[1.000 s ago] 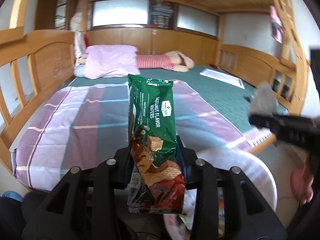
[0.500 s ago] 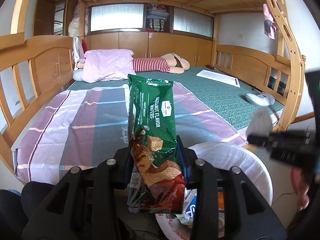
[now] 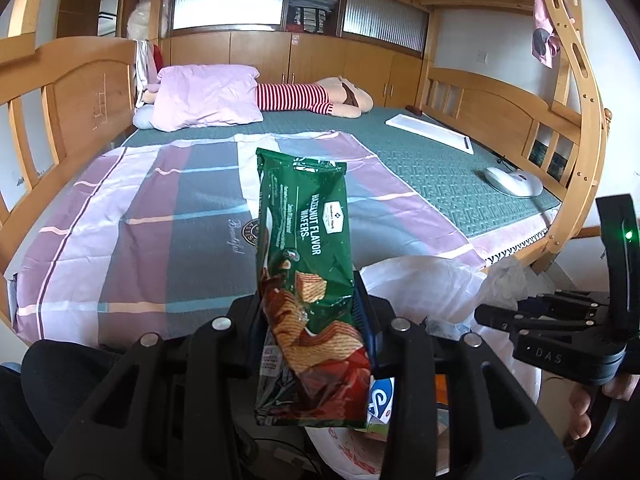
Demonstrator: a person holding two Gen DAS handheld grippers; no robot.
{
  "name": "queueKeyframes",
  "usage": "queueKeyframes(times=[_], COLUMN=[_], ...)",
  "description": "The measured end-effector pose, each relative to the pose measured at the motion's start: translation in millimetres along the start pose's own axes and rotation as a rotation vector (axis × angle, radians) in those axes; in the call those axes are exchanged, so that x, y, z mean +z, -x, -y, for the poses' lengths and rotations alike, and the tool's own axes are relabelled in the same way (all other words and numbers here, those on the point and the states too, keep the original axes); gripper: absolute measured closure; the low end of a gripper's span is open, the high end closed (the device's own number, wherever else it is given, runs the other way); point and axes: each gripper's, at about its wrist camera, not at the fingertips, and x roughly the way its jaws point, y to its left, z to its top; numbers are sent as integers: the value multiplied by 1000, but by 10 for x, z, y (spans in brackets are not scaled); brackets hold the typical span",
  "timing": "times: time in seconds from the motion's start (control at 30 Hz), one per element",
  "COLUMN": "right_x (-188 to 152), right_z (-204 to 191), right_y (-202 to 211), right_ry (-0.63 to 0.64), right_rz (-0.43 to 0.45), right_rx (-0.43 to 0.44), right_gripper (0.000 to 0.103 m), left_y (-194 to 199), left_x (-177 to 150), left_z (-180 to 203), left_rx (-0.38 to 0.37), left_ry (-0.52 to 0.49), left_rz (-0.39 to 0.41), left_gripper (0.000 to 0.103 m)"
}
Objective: Collect trash
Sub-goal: 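Carry both items to the bin and open the right tool to drop the tissue, then open the left tool over the bin to drop the green wafer packet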
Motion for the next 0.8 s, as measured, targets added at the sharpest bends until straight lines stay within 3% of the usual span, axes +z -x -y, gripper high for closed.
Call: queueKeyframes(times=[0.03, 0.1, 0.2, 0.33, 0.53, 0.8], right_x=[-7, -1, 34, 95, 146, 137], right_z=[9, 66, 144, 252, 310, 328], right_y=[-3, 27, 139, 380, 707, 813], right_ry=[-10, -46, -83, -139, -191, -185], right_rz=[-4, 3, 42, 156, 330, 403], right_rx=[-2, -5, 5, -12, -33, -75], right_gripper=[62, 43, 35, 33, 29, 29], left_y=[-9, -25, -45, -56, -113, -118], left_x=[-1, -6, -13, -13, -66, -180], left_z=[-1, -12, -24, -25, 143, 510], left_rx=[-1, -3, -10, -35, -160, -239], left_ry=[2, 8, 11, 16, -36, -186], left_rz=[-2, -6, -13, -19, -60, -79], left_gripper=[65, 65, 65, 65, 65, 63])
